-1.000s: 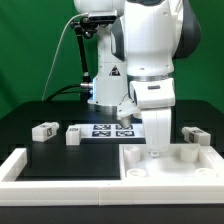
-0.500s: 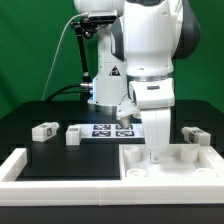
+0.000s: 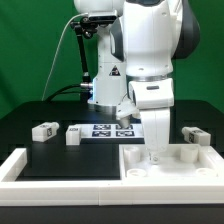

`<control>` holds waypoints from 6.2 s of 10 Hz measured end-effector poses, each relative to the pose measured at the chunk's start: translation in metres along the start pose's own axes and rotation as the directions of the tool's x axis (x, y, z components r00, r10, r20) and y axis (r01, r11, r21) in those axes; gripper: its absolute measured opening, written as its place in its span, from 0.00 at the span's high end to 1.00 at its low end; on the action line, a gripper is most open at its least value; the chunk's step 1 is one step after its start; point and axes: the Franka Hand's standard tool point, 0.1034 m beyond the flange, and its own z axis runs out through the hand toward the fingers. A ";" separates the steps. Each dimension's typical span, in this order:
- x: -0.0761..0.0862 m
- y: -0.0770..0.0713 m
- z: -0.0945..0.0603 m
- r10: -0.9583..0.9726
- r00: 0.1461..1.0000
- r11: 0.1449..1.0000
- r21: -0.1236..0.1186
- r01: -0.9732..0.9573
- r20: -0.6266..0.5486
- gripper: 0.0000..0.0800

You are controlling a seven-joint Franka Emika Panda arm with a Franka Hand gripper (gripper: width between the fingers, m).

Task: Assemble one leg

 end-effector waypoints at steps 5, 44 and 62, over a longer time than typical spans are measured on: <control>0.022 -0.027 -0.057 0.131 0.991 0.990 -0.058 -0.130 0.025 0.19; 0.110 -0.082 0.008 0.612 0.227 0.308 0.036 -0.951 0.757 0.64; 0.071 -0.013 -0.098 0.918 0.339 0.336 -0.052 -0.940 -0.206 0.64</control>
Offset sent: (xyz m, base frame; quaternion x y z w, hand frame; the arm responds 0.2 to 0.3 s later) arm -0.0300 0.0180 0.0522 -0.0132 -0.0226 0.0561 0.9981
